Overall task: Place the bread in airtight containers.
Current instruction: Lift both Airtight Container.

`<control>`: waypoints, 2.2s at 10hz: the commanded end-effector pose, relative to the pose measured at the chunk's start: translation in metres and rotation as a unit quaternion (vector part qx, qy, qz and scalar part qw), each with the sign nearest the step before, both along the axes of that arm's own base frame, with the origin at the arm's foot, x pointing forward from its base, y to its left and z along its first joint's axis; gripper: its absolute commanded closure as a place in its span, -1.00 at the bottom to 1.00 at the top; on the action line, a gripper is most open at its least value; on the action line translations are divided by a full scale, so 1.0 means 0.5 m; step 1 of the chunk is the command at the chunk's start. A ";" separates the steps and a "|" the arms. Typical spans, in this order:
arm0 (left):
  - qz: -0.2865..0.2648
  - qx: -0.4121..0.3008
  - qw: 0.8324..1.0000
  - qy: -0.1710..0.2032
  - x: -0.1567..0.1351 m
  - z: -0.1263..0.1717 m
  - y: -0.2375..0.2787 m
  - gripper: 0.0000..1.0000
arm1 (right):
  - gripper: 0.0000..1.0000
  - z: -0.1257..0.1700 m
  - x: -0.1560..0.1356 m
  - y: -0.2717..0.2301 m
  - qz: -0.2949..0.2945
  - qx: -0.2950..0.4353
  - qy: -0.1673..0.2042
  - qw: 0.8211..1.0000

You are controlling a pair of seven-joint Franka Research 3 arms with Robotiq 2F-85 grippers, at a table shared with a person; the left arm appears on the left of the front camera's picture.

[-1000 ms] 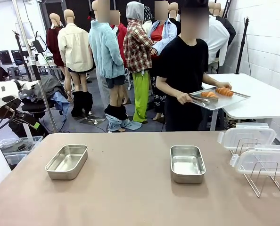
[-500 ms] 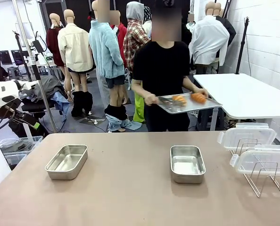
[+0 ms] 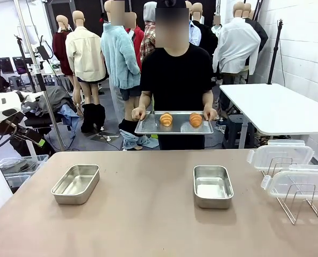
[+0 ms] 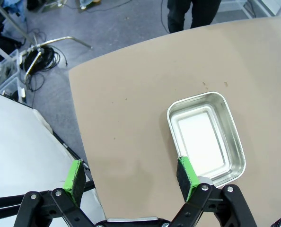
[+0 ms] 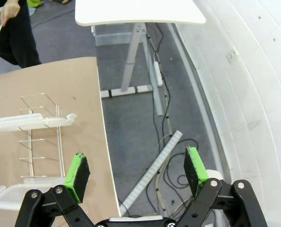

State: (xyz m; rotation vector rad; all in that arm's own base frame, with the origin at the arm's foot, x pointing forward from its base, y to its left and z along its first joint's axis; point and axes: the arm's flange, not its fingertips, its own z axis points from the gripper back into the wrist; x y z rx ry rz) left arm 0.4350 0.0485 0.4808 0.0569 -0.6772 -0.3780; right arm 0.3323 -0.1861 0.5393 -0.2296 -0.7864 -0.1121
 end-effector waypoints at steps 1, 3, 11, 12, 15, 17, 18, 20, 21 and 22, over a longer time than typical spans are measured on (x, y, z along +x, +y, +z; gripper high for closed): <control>-0.005 0.005 1.000 -0.008 -0.006 -0.004 0.007 -1.00 | -1.00 -0.002 0.002 0.002 -0.004 0.003 0.000 1.000; -0.005 0.005 1.000 -0.008 -0.006 -0.004 0.007 -1.00 | -1.00 -0.002 0.002 0.002 -0.004 0.003 0.000 1.000; -0.005 0.005 1.000 -0.008 -0.006 -0.004 0.007 -1.00 | -1.00 -0.002 0.002 0.002 -0.004 0.003 0.000 1.000; -0.005 0.005 1.000 -0.008 -0.006 -0.004 0.007 -1.00 | -1.00 -0.002 0.002 0.002 -0.004 0.003 0.000 1.000; -0.005 0.005 1.000 -0.008 -0.006 -0.004 0.007 -1.00 | -1.00 -0.002 0.002 0.002 -0.004 0.003 0.000 1.000; -0.005 0.005 1.000 -0.008 -0.006 -0.004 0.007 -1.00 | -1.00 -0.002 0.002 0.002 -0.004 0.003 0.000 1.000; -0.005 0.005 1.000 -0.008 -0.006 -0.004 0.007 -1.00 | -1.00 -0.002 0.002 0.002 -0.004 0.003 0.000 1.000; -0.005 0.005 1.000 -0.008 -0.006 -0.004 0.007 -1.00 | -1.00 -0.002 0.002 0.002 -0.004 0.003 0.000 1.000; -0.005 0.005 1.000 -0.008 -0.006 -0.004 0.007 -1.00 | -1.00 -0.002 0.002 0.002 -0.004 0.003 0.000 1.000; -0.005 0.005 1.000 -0.008 -0.006 -0.004 0.007 -1.00 | -1.00 -0.002 0.002 0.002 -0.004 0.003 0.000 1.000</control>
